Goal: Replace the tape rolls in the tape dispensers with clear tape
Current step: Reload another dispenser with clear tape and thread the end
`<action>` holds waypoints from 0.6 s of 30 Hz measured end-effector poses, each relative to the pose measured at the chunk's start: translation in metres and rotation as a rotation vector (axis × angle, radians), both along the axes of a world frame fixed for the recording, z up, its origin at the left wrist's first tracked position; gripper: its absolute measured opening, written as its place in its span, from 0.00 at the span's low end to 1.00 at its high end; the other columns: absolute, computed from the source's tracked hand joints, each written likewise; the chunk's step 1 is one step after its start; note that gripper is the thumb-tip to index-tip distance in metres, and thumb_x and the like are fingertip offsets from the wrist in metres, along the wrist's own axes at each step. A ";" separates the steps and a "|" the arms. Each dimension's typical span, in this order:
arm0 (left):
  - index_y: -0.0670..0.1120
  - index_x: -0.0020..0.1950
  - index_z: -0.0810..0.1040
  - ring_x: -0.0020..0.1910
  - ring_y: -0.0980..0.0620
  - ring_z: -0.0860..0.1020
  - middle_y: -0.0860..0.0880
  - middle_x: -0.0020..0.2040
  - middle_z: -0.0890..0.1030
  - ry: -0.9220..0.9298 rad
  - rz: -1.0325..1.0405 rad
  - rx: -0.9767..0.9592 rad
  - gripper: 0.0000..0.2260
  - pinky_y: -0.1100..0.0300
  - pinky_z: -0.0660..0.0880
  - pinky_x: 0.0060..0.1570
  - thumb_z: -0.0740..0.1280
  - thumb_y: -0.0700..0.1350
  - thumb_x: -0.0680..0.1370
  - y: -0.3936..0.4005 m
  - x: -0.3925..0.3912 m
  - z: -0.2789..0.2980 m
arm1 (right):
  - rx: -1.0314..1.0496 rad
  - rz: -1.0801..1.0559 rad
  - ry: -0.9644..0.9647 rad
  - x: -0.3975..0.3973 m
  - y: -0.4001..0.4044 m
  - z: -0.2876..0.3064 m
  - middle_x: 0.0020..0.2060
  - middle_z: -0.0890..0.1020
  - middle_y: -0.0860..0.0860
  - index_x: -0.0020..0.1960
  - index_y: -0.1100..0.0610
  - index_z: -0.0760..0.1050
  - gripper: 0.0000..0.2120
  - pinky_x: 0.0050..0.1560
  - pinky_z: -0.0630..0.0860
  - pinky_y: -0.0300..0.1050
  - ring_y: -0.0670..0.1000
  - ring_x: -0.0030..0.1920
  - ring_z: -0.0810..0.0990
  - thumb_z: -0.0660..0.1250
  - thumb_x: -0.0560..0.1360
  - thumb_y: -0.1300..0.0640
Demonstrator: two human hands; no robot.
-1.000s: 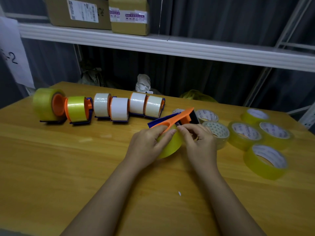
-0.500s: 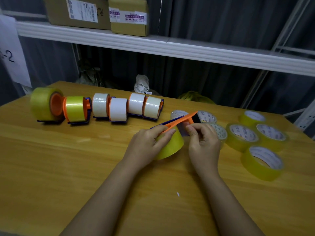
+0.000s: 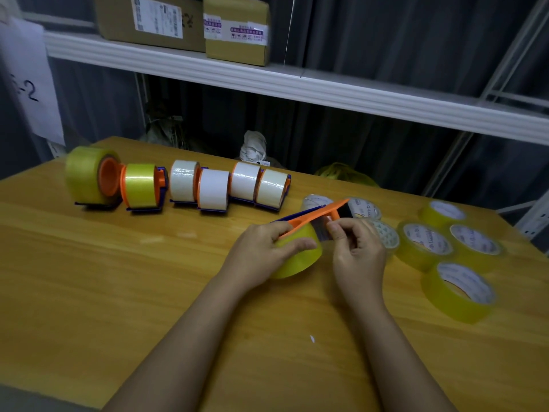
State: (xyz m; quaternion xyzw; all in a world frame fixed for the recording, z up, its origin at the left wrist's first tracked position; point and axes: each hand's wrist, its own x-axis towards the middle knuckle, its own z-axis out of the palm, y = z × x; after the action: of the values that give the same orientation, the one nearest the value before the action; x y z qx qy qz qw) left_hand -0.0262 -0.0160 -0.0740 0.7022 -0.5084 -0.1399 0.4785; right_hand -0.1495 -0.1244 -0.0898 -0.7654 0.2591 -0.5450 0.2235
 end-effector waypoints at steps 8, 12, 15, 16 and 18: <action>0.41 0.46 0.76 0.37 0.51 0.73 0.47 0.37 0.75 0.166 -0.127 0.148 0.31 0.46 0.71 0.42 0.50 0.67 0.76 0.005 -0.004 0.006 | -0.284 -0.041 0.119 0.001 0.004 0.006 0.38 0.79 0.47 0.43 0.57 0.78 0.10 0.42 0.66 0.38 0.46 0.41 0.72 0.62 0.76 0.54; 0.52 0.69 0.70 0.63 0.57 0.70 0.59 0.60 0.73 0.315 -0.158 0.218 0.22 0.55 0.65 0.66 0.52 0.61 0.80 0.007 -0.008 0.005 | -0.234 -0.025 0.144 0.000 0.007 0.005 0.37 0.80 0.48 0.46 0.56 0.77 0.11 0.36 0.67 0.40 0.45 0.37 0.74 0.59 0.78 0.53; 0.53 0.73 0.66 0.68 0.54 0.68 0.54 0.69 0.71 0.387 -0.188 0.228 0.27 0.49 0.62 0.71 0.51 0.65 0.79 0.007 -0.010 0.004 | -0.189 -0.001 0.103 0.003 0.012 0.003 0.34 0.79 0.48 0.47 0.56 0.75 0.11 0.33 0.67 0.41 0.45 0.34 0.73 0.57 0.79 0.52; 0.53 0.75 0.64 0.70 0.54 0.67 0.53 0.71 0.69 0.392 -0.189 0.224 0.28 0.50 0.61 0.72 0.50 0.65 0.79 0.006 -0.011 0.004 | -0.194 -0.005 0.095 0.004 0.015 0.003 0.34 0.79 0.48 0.47 0.57 0.74 0.10 0.32 0.67 0.41 0.45 0.34 0.74 0.57 0.79 0.53; 0.52 0.77 0.59 0.73 0.54 0.61 0.54 0.73 0.65 0.397 -0.145 0.209 0.28 0.57 0.56 0.71 0.47 0.63 0.80 0.003 -0.014 0.004 | -0.207 -0.017 0.082 0.007 0.018 0.001 0.34 0.79 0.49 0.47 0.57 0.75 0.10 0.32 0.70 0.44 0.46 0.34 0.75 0.58 0.79 0.54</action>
State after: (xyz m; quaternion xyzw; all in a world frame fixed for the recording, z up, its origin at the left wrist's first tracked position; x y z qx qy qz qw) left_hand -0.0401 -0.0135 -0.0704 0.6683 -0.4360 -0.3612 0.4825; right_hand -0.1428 -0.1069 -0.0884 -0.8037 0.2170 -0.5391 0.1279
